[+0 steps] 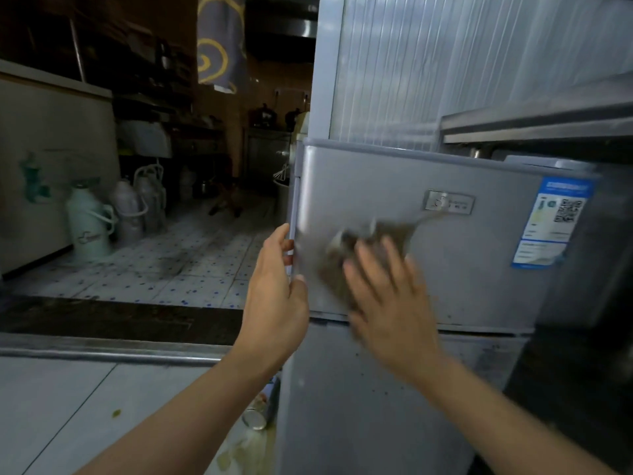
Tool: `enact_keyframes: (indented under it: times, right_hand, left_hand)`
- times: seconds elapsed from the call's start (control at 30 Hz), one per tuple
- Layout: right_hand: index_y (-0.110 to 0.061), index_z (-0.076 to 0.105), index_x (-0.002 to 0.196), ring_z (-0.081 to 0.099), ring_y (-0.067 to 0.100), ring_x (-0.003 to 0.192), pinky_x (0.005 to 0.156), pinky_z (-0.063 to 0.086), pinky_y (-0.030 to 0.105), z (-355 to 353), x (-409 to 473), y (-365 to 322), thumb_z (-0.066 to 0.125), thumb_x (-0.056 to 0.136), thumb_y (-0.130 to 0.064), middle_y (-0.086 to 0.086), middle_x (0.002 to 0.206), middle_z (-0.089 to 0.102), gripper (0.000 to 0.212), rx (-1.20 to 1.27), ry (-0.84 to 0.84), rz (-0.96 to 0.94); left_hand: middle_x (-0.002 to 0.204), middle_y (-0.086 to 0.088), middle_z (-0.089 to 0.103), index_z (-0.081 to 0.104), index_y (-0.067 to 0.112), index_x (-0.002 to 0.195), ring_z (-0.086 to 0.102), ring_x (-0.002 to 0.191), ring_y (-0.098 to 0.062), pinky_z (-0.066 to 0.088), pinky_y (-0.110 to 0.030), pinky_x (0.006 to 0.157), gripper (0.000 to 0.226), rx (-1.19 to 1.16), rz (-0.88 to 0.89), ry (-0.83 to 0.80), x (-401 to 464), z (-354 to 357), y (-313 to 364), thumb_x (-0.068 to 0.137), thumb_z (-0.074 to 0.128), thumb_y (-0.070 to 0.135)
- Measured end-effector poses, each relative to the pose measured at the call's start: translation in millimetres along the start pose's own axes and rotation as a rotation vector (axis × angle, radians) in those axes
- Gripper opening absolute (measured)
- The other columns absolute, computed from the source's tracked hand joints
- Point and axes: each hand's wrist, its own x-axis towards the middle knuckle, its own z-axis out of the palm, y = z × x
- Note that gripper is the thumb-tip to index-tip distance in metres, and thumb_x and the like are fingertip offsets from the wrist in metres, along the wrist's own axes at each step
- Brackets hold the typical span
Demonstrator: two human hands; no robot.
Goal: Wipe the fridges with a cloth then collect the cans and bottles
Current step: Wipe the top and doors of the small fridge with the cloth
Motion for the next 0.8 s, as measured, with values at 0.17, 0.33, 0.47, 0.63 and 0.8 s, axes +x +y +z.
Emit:
enact_keyframes:
  times: [0.17,0.33,0.47,0.63,0.8]
  right_hand:
    - [-0.016,0.033,0.141,0.031,0.029,0.134,0.113,0.017,0.045,-2,-39,8,0.042,0.086,-0.022,0.003,0.152,0.028,0.056,-0.034,-0.092,-0.121]
    - [-0.012,0.022,0.147,0.02,0.031,0.14,0.117,-0.002,0.046,-10,17,43,0.051,0.086,-0.013,0.007,0.156,0.016,0.067,-0.025,0.116,0.234]
    - [-0.009,0.018,0.147,0.013,0.035,0.143,0.116,0.014,0.05,1,-9,25,0.047,0.094,-0.018,0.014,0.154,0.016,0.061,0.075,0.152,0.36]
    - [-0.01,0.021,0.146,0.013,0.037,0.142,0.117,0.013,0.047,5,-34,11,0.058,0.089,-0.018,0.015,0.152,0.018,0.068,0.064,0.091,0.337]
    - [-0.015,0.021,0.146,0.014,0.032,0.143,0.117,0.008,0.046,-1,-9,29,0.049,0.089,-0.028,0.008,0.154,0.016,0.065,0.093,0.07,0.244]
  left_hand:
    - [0.133,0.003,0.037,0.025,0.021,0.143,0.039,0.116,-0.007,0.033,-0.022,0.097,0.064,0.155,-0.006,0.089,-1,21,1,0.089,0.058,0.021]
    - [0.114,0.003,0.035,0.037,0.016,0.132,0.043,0.097,-0.013,0.036,-0.025,0.084,0.056,0.251,-0.052,0.166,1,29,-4,0.086,0.062,0.034]
    - [0.108,0.005,0.037,0.043,0.014,0.125,0.044,0.093,-0.012,0.039,-0.027,0.081,0.053,0.259,-0.033,0.213,3,28,-12,0.082,0.064,0.038]
    - [0.108,0.003,0.039,0.046,0.012,0.122,0.045,0.094,-0.013,0.04,-0.028,0.082,0.052,0.252,-0.025,0.243,3,30,-14,0.081,0.067,0.036]
    - [0.115,-0.004,0.045,0.047,0.01,0.122,0.046,0.095,-0.015,0.041,-0.03,0.082,0.053,0.275,-0.023,0.251,2,29,-12,0.081,0.067,0.035]
